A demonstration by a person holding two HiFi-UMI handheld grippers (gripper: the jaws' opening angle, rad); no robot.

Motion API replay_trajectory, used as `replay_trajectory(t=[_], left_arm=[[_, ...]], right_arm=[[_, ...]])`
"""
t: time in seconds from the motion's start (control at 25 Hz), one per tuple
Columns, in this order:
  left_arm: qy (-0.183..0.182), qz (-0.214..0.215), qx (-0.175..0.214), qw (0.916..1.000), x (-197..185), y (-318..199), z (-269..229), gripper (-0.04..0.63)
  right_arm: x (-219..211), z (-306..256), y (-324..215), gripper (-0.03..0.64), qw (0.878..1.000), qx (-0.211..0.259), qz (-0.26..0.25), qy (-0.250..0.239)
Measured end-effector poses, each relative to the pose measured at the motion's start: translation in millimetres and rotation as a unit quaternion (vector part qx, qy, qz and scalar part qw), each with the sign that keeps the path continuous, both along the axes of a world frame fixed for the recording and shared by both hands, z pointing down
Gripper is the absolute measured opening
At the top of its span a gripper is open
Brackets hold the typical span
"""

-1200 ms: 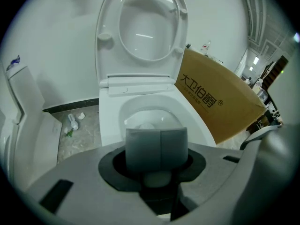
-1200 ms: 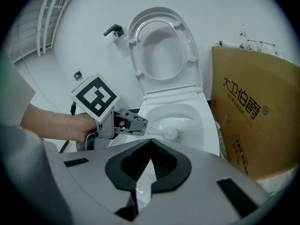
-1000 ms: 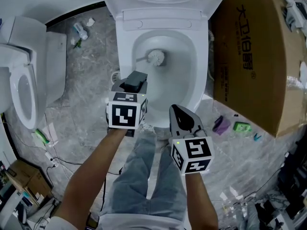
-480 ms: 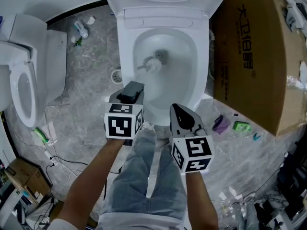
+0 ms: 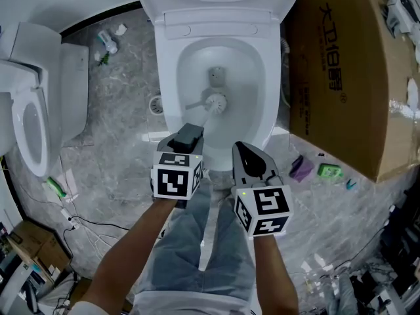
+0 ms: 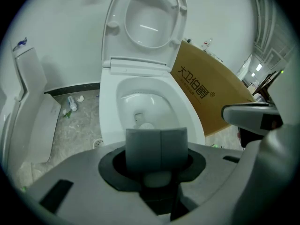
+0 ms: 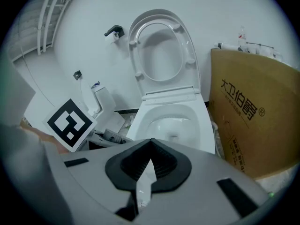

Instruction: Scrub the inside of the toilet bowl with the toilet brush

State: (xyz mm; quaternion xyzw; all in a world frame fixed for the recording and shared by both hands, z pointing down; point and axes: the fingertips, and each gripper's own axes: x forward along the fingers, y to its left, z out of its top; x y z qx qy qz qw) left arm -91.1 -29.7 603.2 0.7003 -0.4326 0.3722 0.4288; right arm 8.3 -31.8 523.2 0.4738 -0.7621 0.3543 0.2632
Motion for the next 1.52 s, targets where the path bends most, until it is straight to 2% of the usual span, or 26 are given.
replay_trajectory(t=[0.2, 0.76, 1.16, 1.52], left_arm=[[0.005, 0.014, 0.005, 0.9999, 16.7, -1.8, -0.6, 0.153], [0.015, 0.006, 0.027, 0.9995, 32.9, -39.9, -5.2, 0.153], [-0.01, -0.005, 0.011, 0.9999, 20.3, -34.3, 17.1, 0.153], [-0.019, -0.008, 0.021, 0.9995, 25.0, -52.3, 46.9, 0.153]], right_arm=[[5.2, 0.1, 3.2, -0.002, 1.0, -0.001, 0.005, 0.001], [7.6, 1.0, 7.3, -0.002, 1.0, -0.005, 0.011, 0.003], [6.0, 3.1, 10.9, -0.002, 1.0, -0.005, 0.008, 0.001], [10.3, 7.9, 16.7, -0.002, 1.0, -0.009, 0.003, 0.009]])
